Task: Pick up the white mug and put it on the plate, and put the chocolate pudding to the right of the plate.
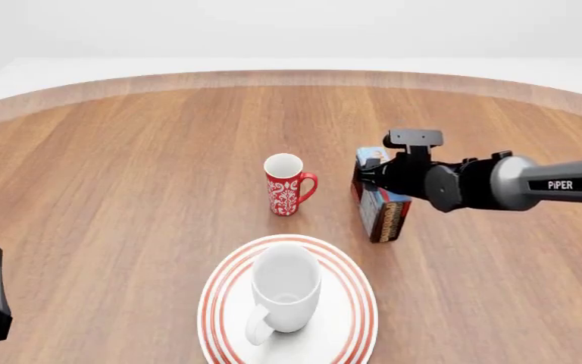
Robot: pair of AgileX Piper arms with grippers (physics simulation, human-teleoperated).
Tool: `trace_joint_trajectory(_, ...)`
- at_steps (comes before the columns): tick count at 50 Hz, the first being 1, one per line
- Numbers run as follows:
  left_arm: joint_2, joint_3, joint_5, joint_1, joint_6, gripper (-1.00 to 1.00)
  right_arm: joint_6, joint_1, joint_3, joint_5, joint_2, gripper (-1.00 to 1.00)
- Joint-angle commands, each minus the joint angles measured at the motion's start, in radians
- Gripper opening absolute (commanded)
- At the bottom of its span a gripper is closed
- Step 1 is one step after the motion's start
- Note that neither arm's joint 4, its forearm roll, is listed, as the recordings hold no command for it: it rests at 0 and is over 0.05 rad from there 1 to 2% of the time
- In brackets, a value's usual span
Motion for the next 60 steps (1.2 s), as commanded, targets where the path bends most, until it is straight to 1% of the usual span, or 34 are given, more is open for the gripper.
trace_joint_trajectory(1,-0.001,0.0,0.0,0.0,0.0,1.0,0.009,-0.001,0.026,0.005,-0.046,-1.0)
trace_joint_trajectory(16,0.001,0.0,-0.001,-0.001,0.0,1.0,0.027,0.011,0.039,0.029,-0.115,-1.0)
trace_joint_trajectory(27,0.003,0.0,-0.003,0.001,0.001,1.0,0.041,0.004,0.057,0.043,-0.161,-1.0)
trace_joint_trajectory(48,0.004,0.0,-0.003,0.0,0.004,1.0,0.055,0.005,0.108,0.065,-0.259,-1.0)
trace_joint_trajectory(60,0.004,0.0,-0.004,0.0,0.006,1.0,0.054,0.007,0.145,0.069,-0.306,-1.0)
